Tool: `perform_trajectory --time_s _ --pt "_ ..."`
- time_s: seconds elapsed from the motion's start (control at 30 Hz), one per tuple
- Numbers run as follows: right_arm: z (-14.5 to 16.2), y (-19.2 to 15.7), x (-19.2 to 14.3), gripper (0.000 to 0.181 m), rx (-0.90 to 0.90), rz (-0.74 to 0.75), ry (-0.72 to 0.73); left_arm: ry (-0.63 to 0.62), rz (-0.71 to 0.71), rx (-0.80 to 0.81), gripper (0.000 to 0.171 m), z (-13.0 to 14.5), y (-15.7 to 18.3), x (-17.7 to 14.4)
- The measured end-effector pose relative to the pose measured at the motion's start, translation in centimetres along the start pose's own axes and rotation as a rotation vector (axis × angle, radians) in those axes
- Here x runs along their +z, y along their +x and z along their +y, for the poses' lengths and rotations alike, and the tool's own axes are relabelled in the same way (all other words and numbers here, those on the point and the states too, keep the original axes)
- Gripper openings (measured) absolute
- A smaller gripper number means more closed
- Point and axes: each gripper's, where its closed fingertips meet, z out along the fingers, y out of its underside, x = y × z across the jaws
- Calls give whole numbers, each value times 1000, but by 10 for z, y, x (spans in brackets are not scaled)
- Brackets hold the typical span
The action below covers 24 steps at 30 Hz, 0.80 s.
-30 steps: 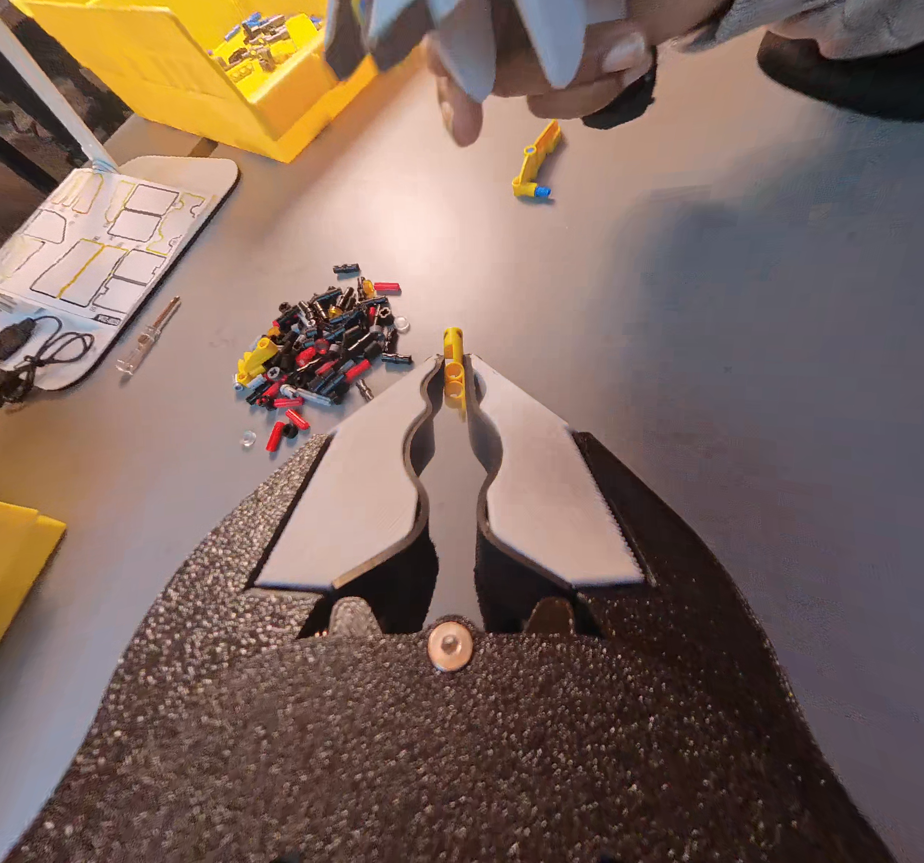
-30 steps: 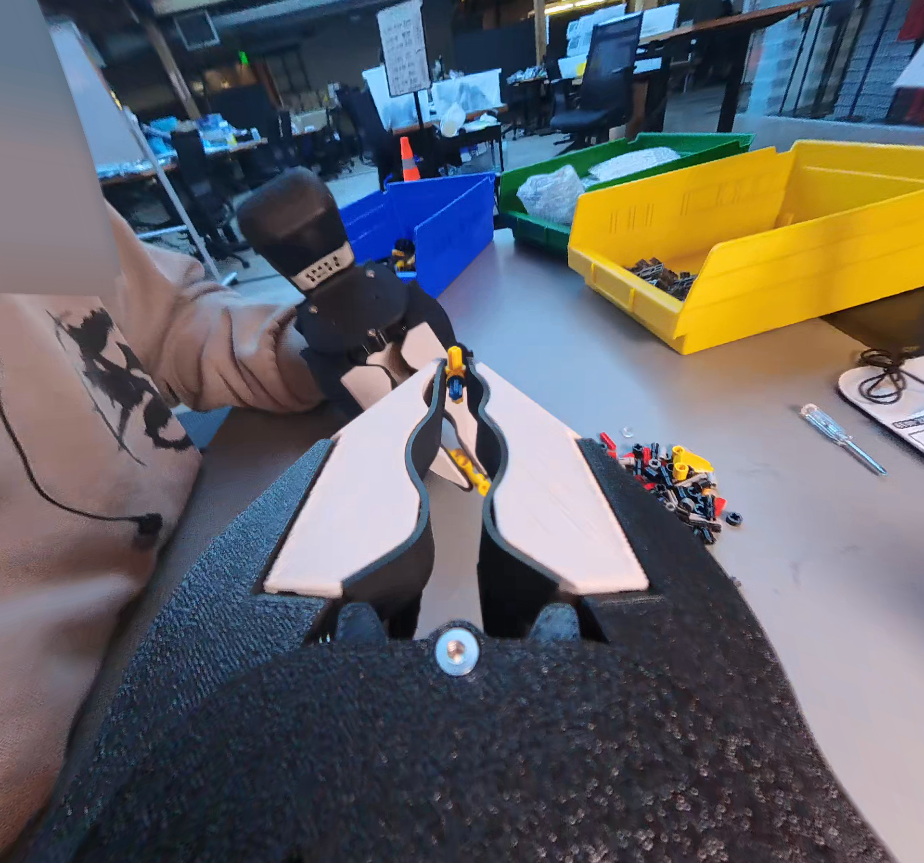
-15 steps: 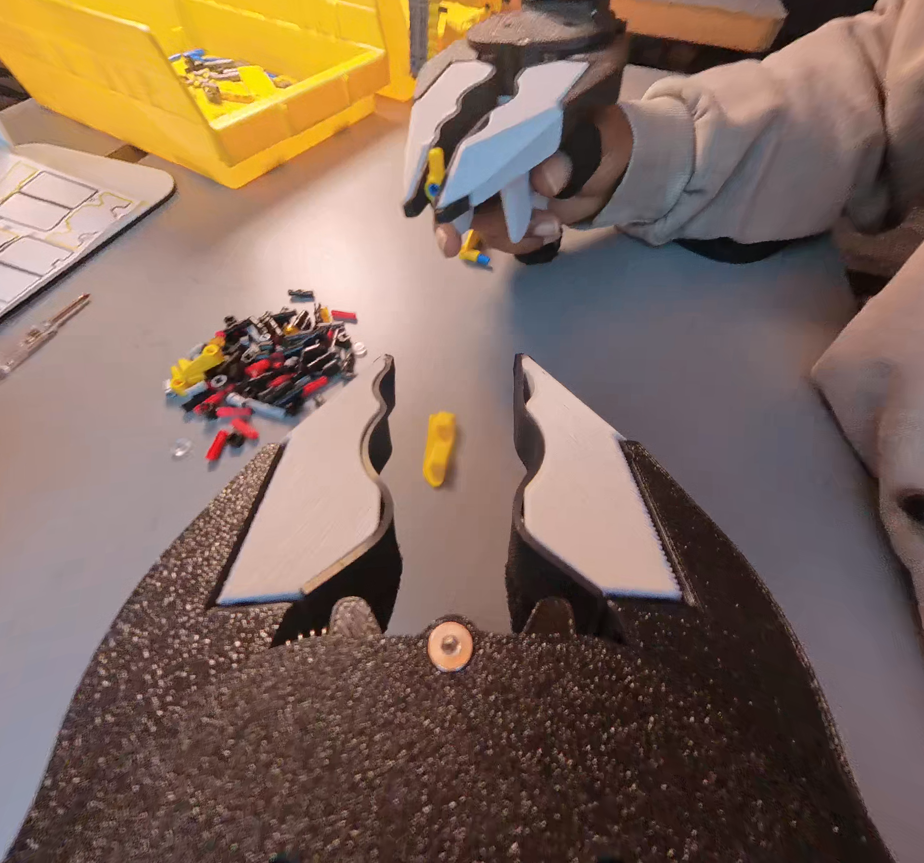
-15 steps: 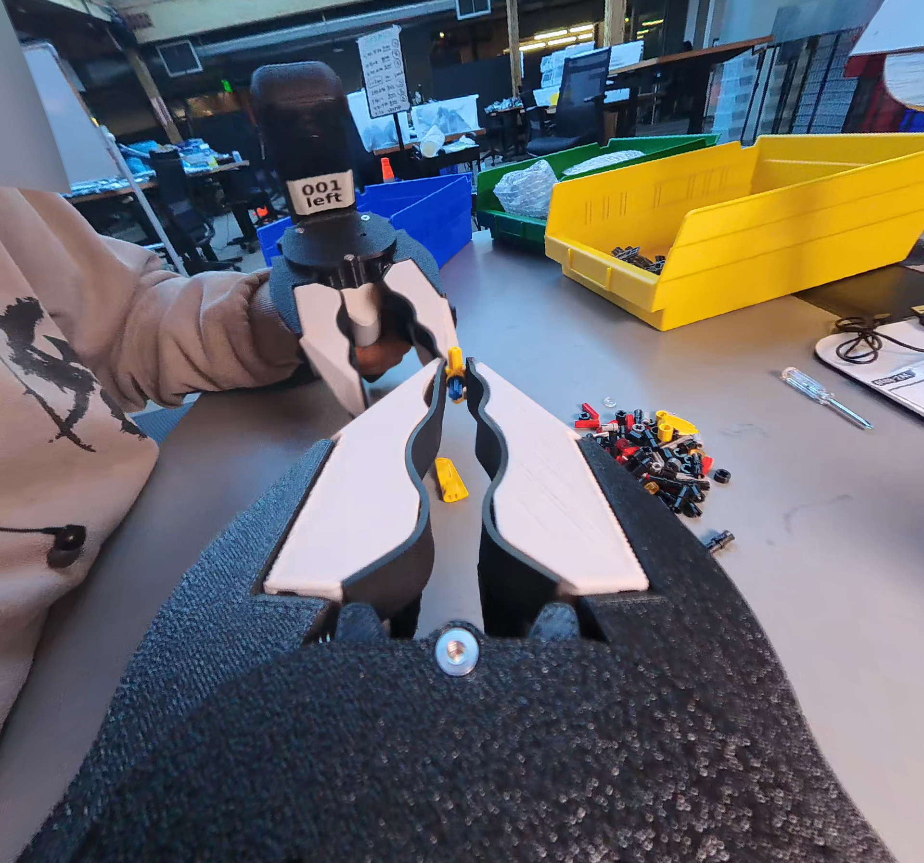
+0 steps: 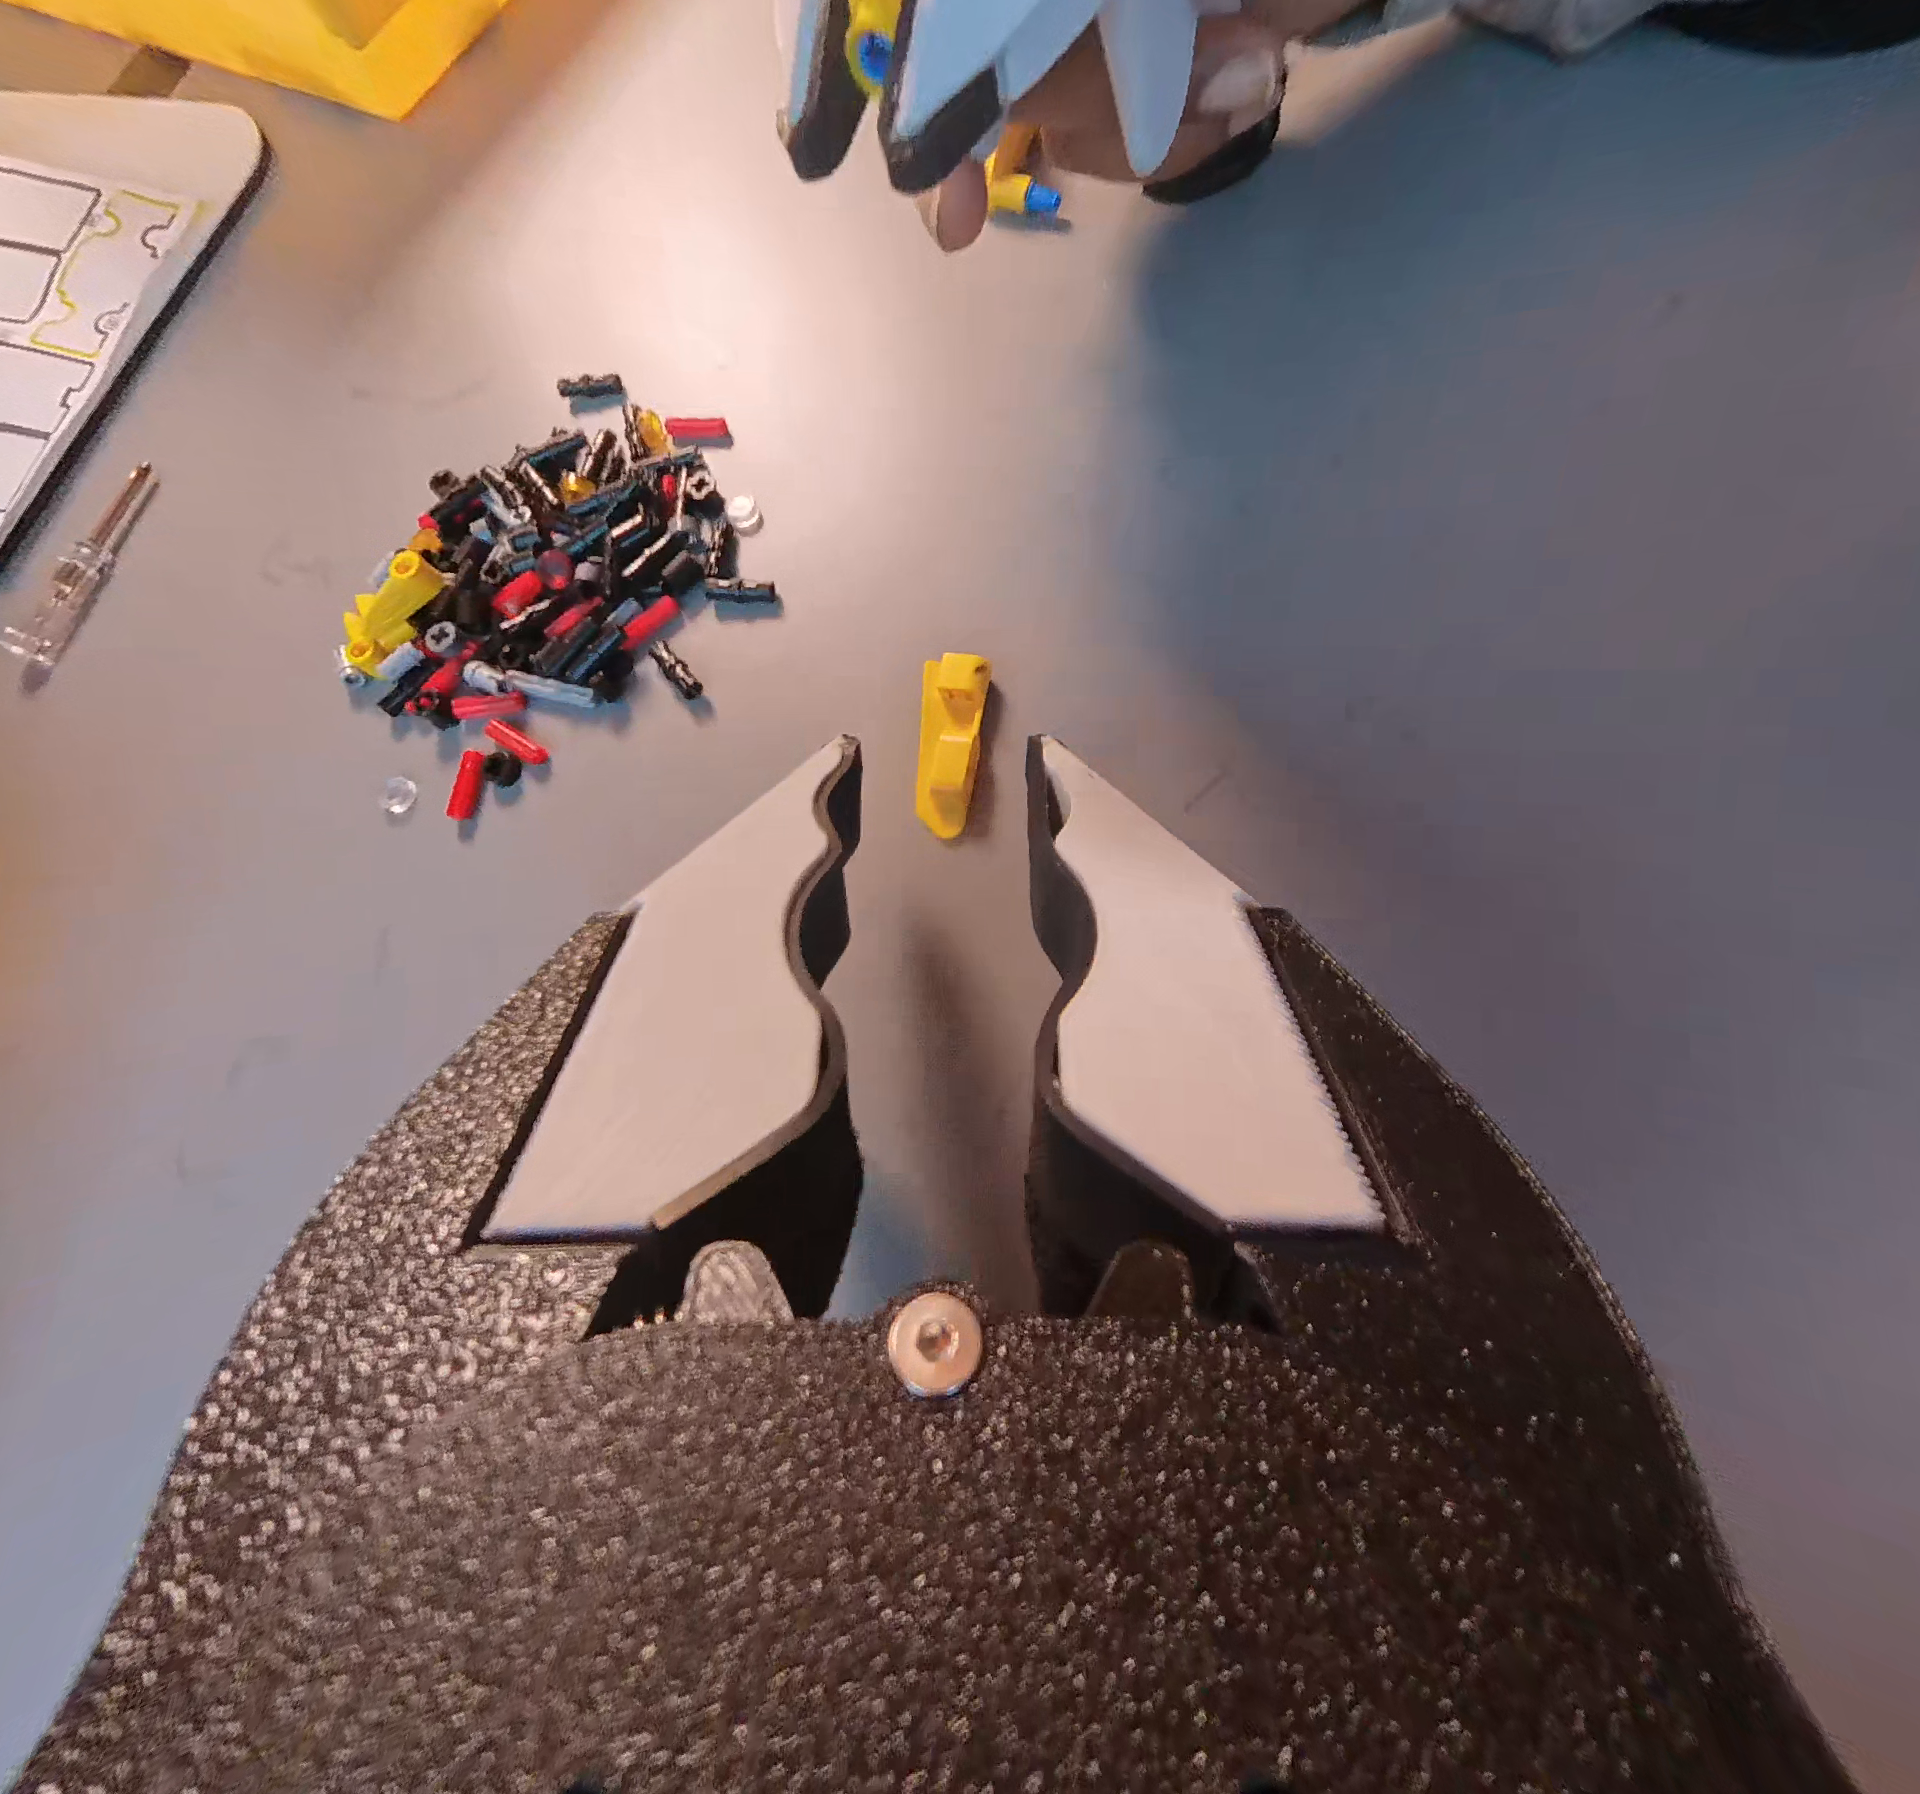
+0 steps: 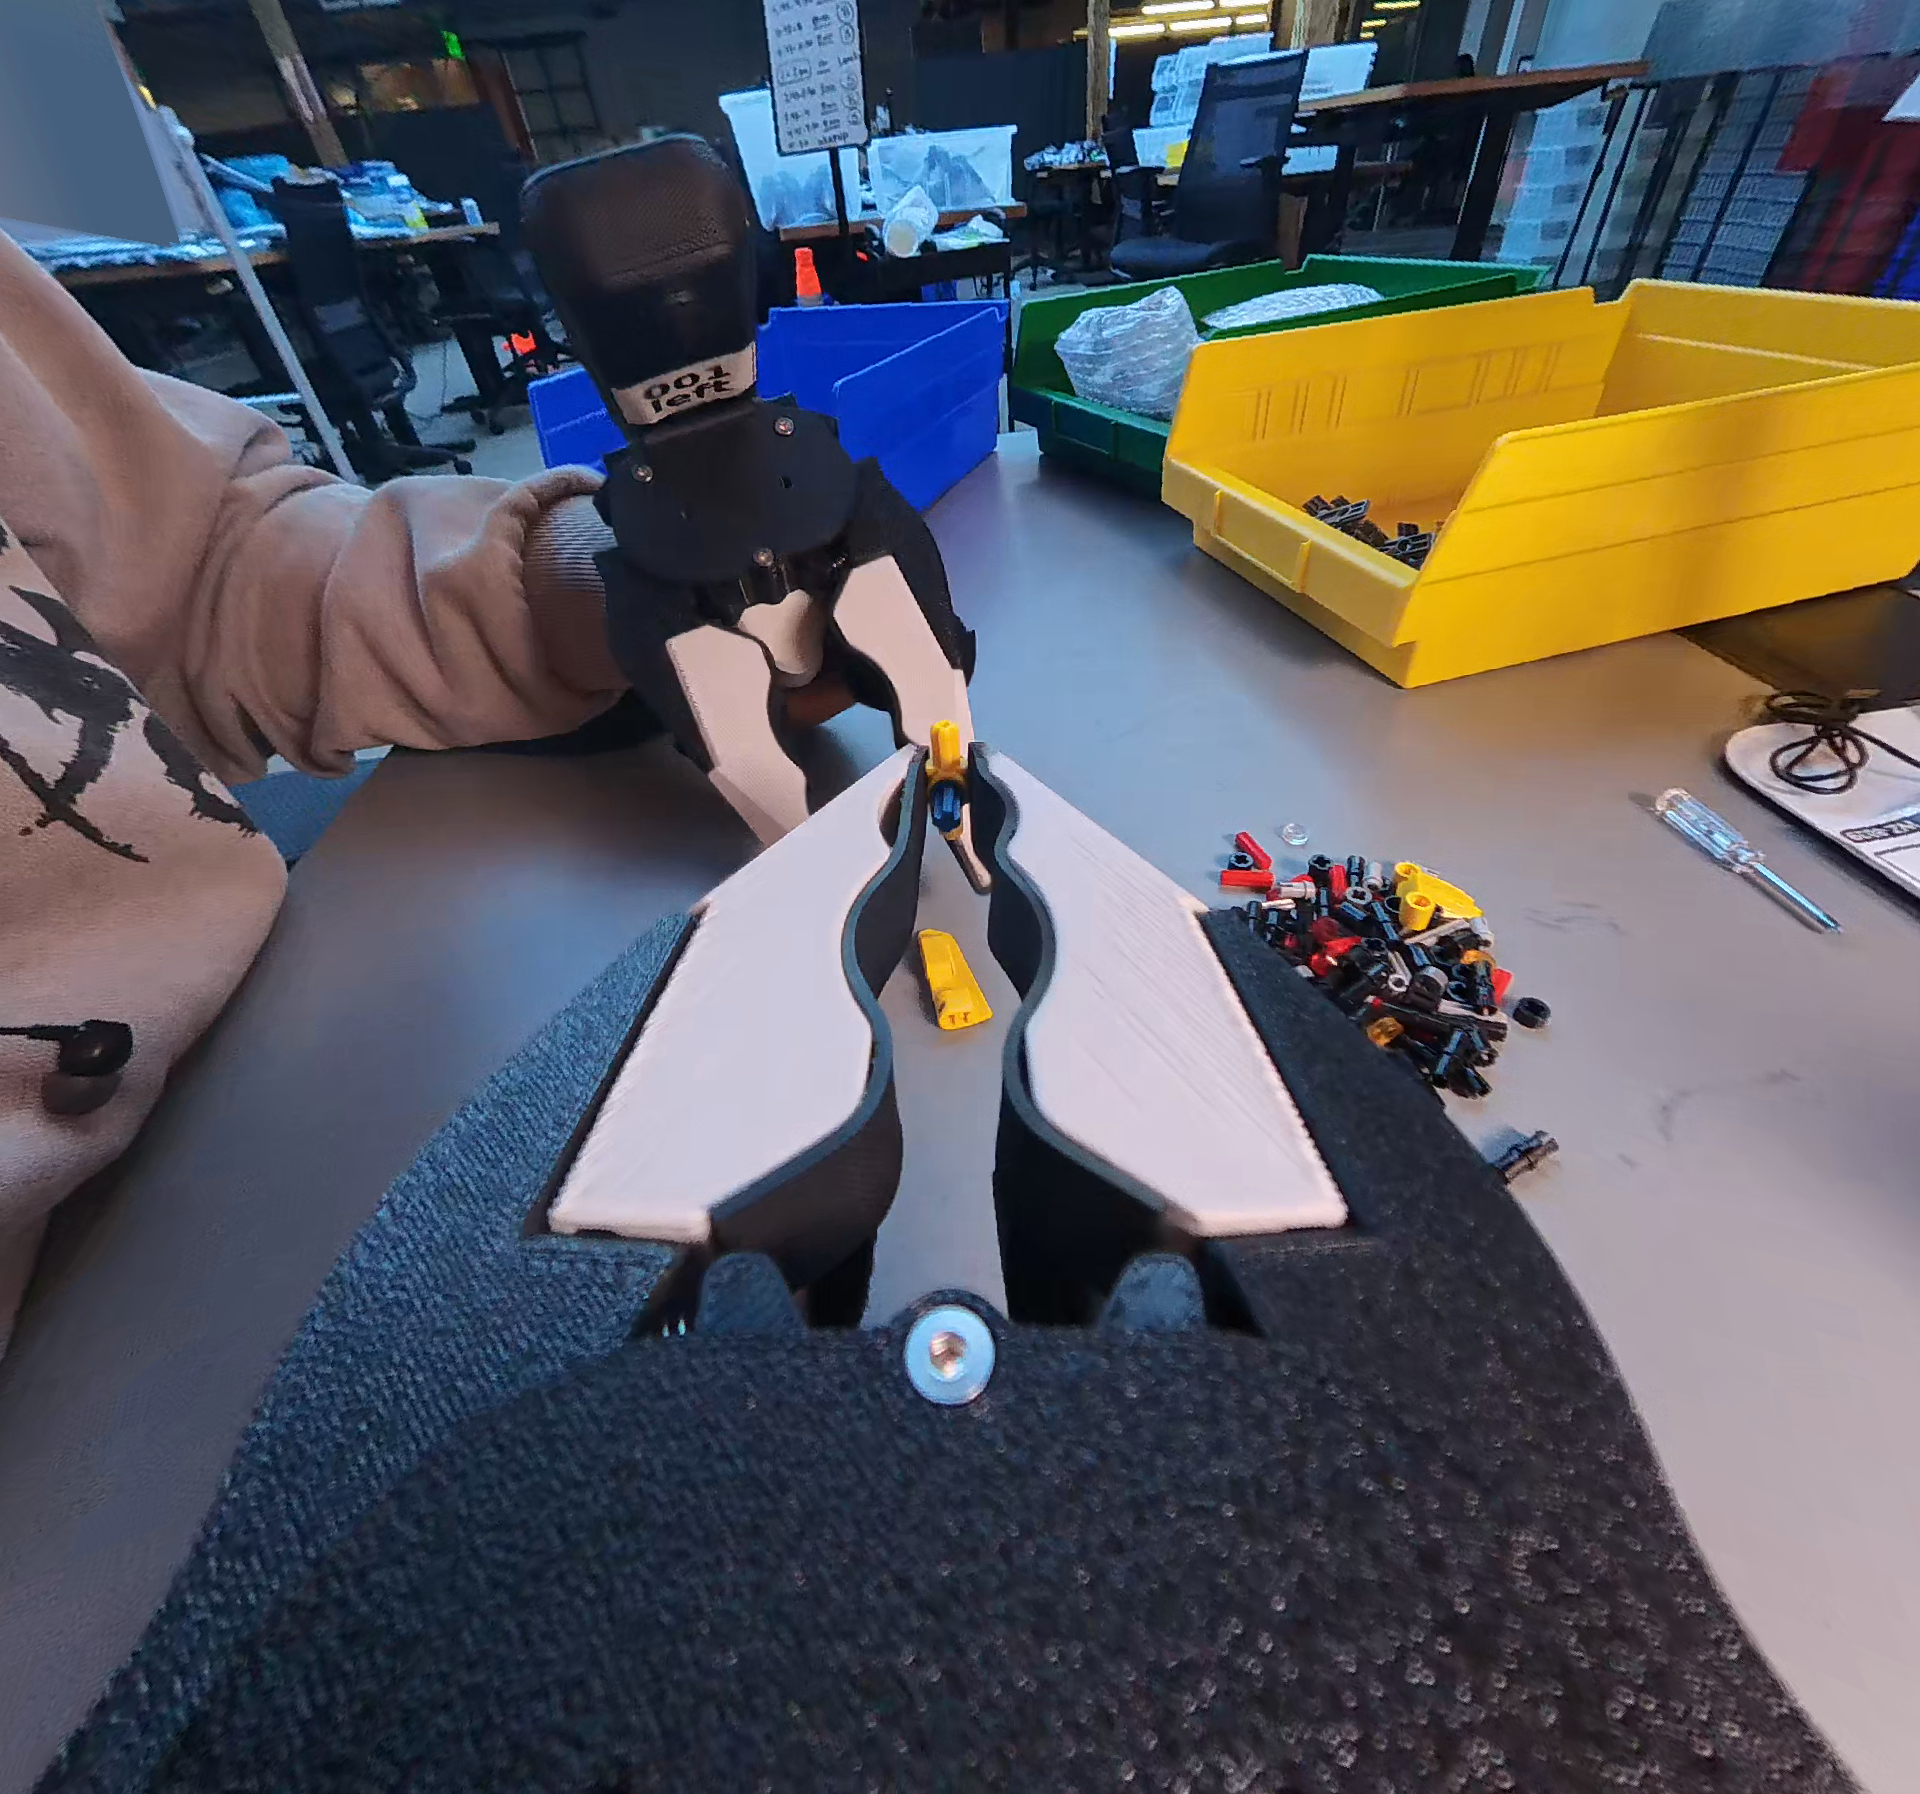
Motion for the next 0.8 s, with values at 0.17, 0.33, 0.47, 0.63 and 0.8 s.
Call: perform_trajectory --time_s 0.17,0.33,0.47,0.63,0.8 --pt "1 0 1 6 2 1 -7 -72 -22 -6 13 14 -5 5" --pt "2 2 1 6 28 0 -7 -71 -21 -5 19 13 -4 6" --pt "4 3 2 6 36 2 -14 -77 -27 -7 6 12 -4 9" --pt "4 2 2 6 8 12 -19 62 -36 -38 20 -12 -5 1" --pt "6 5 4 6 -249 132 -90 423 204 -340 22 -64 3 -33"
